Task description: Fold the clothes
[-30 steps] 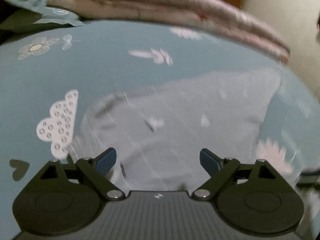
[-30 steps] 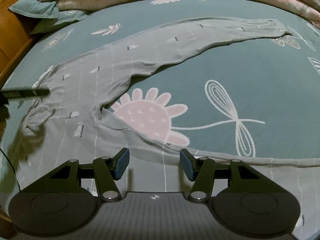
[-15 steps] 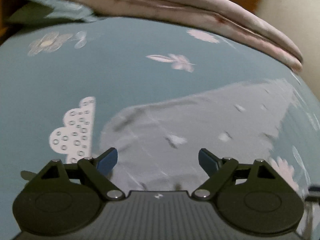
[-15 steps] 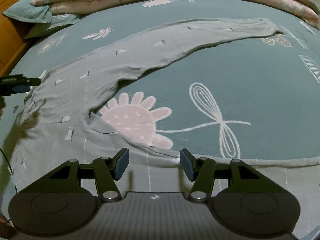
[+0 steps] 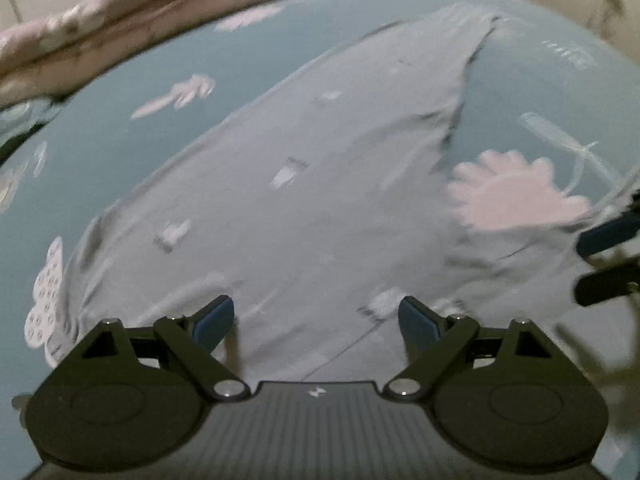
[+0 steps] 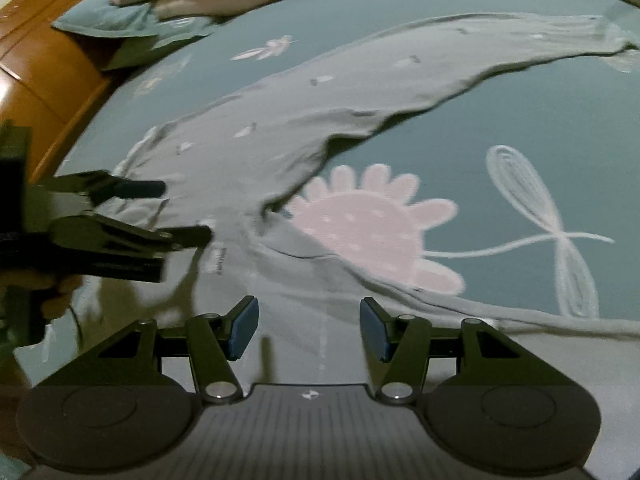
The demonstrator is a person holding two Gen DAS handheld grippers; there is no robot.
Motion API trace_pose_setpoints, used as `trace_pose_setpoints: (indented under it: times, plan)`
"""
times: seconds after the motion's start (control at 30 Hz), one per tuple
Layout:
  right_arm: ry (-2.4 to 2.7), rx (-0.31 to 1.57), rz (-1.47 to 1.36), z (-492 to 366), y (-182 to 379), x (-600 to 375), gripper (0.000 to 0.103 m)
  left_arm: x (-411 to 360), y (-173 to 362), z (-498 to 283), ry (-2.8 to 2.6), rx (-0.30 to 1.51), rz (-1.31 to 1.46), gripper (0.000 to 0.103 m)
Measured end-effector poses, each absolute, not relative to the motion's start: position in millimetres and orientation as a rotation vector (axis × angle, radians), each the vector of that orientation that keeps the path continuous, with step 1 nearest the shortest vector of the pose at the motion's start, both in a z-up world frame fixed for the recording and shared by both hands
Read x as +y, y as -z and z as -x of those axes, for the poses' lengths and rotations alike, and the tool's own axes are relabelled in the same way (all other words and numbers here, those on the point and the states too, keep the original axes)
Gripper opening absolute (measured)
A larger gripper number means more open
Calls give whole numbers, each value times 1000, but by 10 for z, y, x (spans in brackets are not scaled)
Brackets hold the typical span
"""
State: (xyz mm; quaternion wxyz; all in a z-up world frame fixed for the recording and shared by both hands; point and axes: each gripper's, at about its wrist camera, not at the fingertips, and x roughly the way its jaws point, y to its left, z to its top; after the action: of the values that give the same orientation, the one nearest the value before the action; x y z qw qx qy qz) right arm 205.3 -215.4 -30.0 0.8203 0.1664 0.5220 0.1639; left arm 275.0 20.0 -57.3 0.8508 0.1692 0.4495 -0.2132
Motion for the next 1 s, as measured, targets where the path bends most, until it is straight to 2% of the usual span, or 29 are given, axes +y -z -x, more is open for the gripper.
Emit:
trace_pose_setpoints:
  times: [0.27, 0.5, 0.77, 1.0]
  plan:
    - [-247, 1094, -372, -2099, 245, -2301, 62, 131, 393, -2852, 522, 908, -267, 90]
    - [-207, 1110, -368, -1922, 218, -2342, 62, -243, 528, -2943, 570, 946, -340, 90]
    - [-186, 1099, -378, -1854, 180, -2436, 63, -373, 299, -3273, 548, 819, -354, 90]
    - [-174, 1093, -374, -1842, 178, -2475, 63, -586, 488, -3594, 565, 886, -369, 90]
